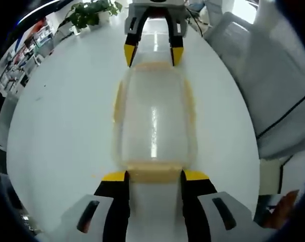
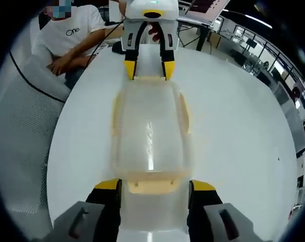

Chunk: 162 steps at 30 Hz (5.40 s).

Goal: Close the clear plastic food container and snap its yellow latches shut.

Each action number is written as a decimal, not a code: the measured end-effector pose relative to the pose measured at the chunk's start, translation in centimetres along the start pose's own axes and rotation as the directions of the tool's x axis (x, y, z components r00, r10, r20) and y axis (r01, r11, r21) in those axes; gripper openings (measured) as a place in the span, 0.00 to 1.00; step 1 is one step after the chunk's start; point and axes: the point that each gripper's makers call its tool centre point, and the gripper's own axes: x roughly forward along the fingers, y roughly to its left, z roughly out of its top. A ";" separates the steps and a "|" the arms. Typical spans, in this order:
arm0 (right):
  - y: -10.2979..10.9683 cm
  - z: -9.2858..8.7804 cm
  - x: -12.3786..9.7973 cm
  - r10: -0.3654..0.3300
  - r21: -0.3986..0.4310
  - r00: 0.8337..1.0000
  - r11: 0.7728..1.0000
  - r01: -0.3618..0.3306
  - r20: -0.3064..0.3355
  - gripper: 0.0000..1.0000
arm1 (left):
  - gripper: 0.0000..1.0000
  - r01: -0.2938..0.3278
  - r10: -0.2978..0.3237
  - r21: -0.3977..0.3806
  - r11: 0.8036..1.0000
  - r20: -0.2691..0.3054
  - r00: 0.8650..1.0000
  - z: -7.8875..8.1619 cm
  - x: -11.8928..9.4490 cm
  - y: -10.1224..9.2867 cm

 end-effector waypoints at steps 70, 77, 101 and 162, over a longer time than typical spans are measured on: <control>3.7 1.5 -5.5 0.049 -0.096 0.998 0.994 -0.045 0.033 0.36 | 0.36 -0.028 0.027 -0.002 1.000 -0.055 0.998 3.2 -3.9 -4.1; 4.0 1.7 -7.2 0.049 -0.096 0.998 0.994 -0.044 0.042 0.36 | 0.36 -0.032 0.032 0.005 0.999 -0.063 0.997 4.4 -5.2 -4.3; 2.7 -0.1 -13.6 0.024 -0.092 0.998 0.996 -0.019 0.052 0.36 | 0.36 -0.053 0.055 0.036 0.998 -0.065 0.996 10.6 -7.8 -3.2; 0.7 -12.3 -18.0 0.014 -0.046 0.999 0.999 -0.013 0.031 0.36 | 0.36 -0.021 0.025 0.071 0.997 -0.048 0.999 21.7 -1.1 -0.6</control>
